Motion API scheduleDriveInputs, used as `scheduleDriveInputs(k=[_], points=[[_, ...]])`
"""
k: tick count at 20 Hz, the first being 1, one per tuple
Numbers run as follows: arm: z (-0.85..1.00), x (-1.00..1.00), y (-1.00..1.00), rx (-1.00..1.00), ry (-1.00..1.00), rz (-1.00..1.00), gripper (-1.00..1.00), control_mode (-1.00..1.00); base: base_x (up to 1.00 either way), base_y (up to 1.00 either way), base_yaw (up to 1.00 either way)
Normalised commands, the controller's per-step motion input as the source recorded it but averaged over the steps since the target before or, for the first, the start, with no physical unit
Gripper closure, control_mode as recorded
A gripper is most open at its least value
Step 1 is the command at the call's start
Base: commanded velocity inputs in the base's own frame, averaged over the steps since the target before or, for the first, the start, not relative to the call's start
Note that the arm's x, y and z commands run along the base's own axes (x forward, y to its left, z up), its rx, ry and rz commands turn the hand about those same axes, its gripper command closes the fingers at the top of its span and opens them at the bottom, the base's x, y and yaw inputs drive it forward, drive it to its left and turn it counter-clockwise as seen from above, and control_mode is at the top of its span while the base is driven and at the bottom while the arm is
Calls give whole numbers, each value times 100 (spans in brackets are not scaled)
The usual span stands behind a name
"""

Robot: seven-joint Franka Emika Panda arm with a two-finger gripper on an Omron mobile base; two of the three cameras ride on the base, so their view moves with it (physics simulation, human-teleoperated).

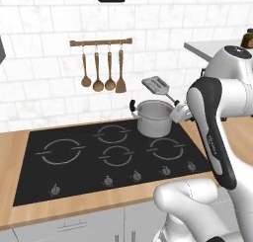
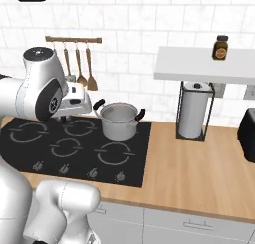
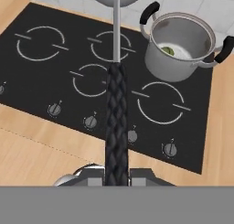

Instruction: Put the lime and eggplant in the pot. Retrieve the spatula and lightly stir the vegetables in the pot.

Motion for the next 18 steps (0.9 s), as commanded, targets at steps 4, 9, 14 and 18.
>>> scheduleDriveInputs(k=[4,9,14,18], points=[[-19,52,0,5,2,0,100,-100,18,0,0],[0,22,-3,3,1,-3,100,-100,0,0,0],[1,82,24,4,4,-32,100,-100,0,0,0],[14,100,19,23,26,-29,100,-100,0,0,0]])
